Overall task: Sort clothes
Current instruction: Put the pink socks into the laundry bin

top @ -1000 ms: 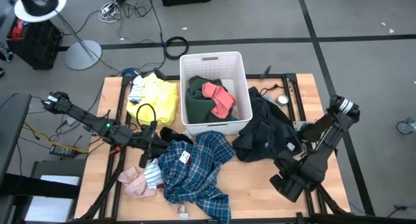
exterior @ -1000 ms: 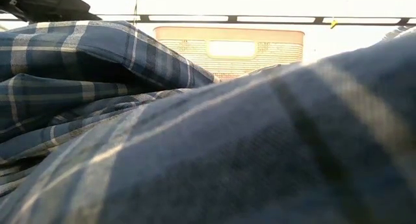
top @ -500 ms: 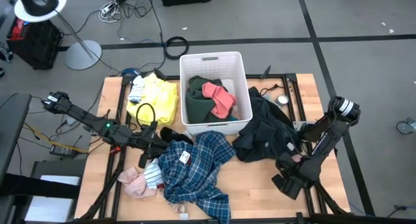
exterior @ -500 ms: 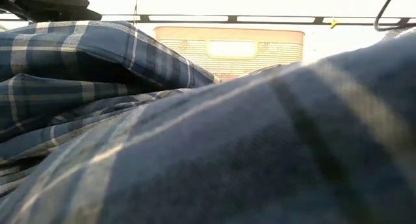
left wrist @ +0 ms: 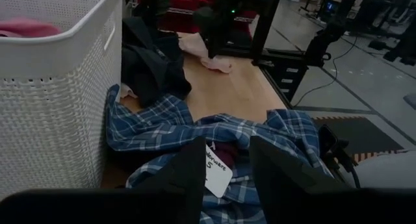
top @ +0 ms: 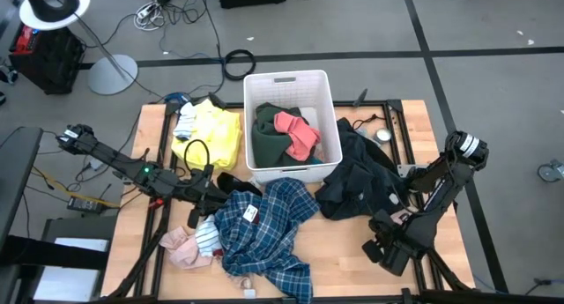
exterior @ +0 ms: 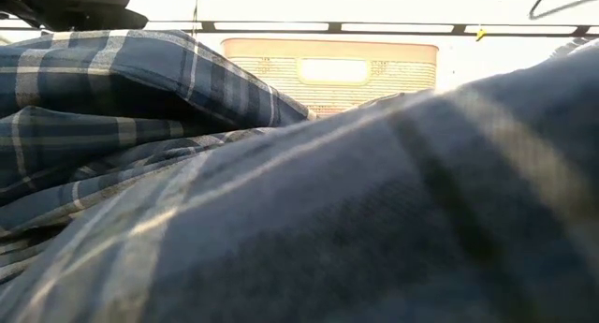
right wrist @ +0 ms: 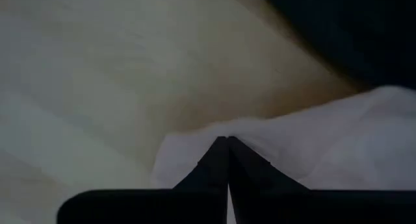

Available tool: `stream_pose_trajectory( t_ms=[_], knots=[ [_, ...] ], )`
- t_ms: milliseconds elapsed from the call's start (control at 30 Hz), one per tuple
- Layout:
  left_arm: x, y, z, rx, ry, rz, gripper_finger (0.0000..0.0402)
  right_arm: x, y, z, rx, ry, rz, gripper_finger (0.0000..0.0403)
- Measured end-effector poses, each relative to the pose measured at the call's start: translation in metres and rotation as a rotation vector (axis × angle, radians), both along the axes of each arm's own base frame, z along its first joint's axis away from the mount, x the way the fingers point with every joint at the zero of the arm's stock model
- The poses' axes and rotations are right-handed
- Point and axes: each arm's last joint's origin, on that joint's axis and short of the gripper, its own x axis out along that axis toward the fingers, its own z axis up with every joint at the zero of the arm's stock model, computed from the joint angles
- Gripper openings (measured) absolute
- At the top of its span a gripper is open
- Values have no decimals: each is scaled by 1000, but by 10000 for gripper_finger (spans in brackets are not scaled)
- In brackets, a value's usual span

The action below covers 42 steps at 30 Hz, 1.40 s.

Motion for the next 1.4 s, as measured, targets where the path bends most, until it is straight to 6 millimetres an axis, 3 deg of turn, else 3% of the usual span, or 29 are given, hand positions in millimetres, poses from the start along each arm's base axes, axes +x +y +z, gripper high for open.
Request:
stream_pose_trajectory(
  t_ms=[267,467,933,1400],
  knots=[
    [0,0,0,0,-3,0,124,13,5,52,-126,-142,11,1],
    [0,0,0,1,-3,-1,124,33,-5,93,-238,-238,53,1],
    [0,0,0,23,-7,-5,124,83,-62,199,-486,-409,200,0],
    [-1,0,-3,44,19,-7,124,143,-140,287,-774,-684,356,0]
  ],
)
